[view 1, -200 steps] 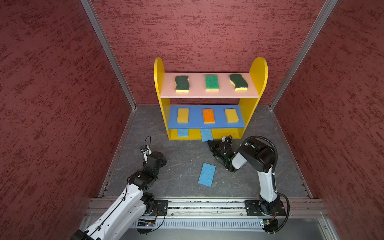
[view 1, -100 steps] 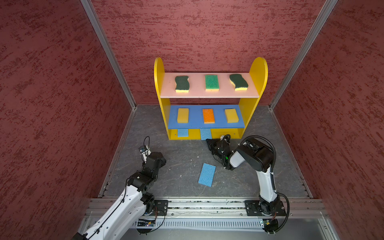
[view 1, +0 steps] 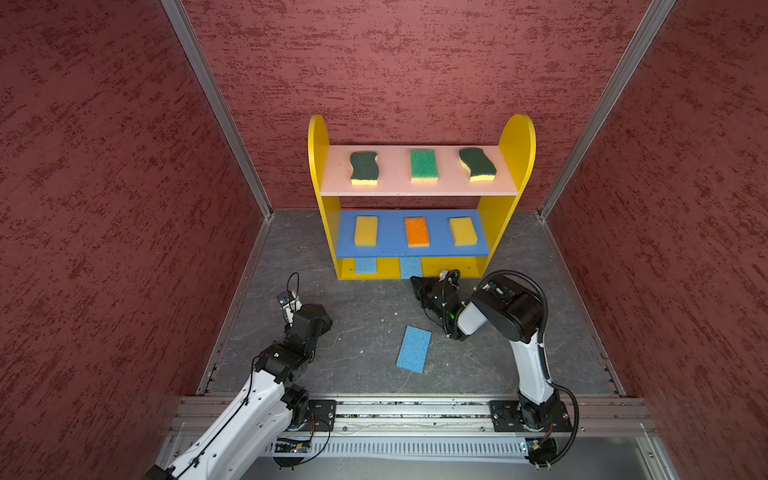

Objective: Place and organize the cleaning sponges onto the shelf

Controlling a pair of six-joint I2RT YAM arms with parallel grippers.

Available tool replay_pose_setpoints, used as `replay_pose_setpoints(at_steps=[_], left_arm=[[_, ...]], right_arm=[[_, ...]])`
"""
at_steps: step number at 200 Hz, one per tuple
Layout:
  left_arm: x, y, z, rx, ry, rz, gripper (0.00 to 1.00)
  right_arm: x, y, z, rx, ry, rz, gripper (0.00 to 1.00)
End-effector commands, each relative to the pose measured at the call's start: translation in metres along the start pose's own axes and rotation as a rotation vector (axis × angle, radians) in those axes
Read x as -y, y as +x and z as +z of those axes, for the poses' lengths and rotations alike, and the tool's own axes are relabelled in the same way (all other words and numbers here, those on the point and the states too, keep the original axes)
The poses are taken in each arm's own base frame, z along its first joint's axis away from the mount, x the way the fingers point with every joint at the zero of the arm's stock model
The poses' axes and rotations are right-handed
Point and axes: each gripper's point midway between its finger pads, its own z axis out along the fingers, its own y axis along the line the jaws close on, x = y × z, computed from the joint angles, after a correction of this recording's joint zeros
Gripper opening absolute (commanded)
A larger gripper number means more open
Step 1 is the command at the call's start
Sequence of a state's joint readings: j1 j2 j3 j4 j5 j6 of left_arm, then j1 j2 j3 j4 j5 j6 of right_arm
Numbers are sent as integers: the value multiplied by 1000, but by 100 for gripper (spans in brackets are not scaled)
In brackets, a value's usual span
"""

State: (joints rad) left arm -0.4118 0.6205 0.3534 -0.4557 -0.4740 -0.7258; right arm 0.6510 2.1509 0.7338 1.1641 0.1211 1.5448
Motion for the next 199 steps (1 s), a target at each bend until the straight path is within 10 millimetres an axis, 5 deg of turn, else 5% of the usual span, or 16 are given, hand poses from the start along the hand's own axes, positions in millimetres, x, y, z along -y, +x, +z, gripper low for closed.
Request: replay_pose_setpoints(at_steps=[1,199], left_arm=[[-4,3,1,1,-14,4,66],[-7,3,2,4,-31,-1,66]], right_arm=[[38,0,1,15,103,-4,0],[54,-7,9,53,154,-11,0]])
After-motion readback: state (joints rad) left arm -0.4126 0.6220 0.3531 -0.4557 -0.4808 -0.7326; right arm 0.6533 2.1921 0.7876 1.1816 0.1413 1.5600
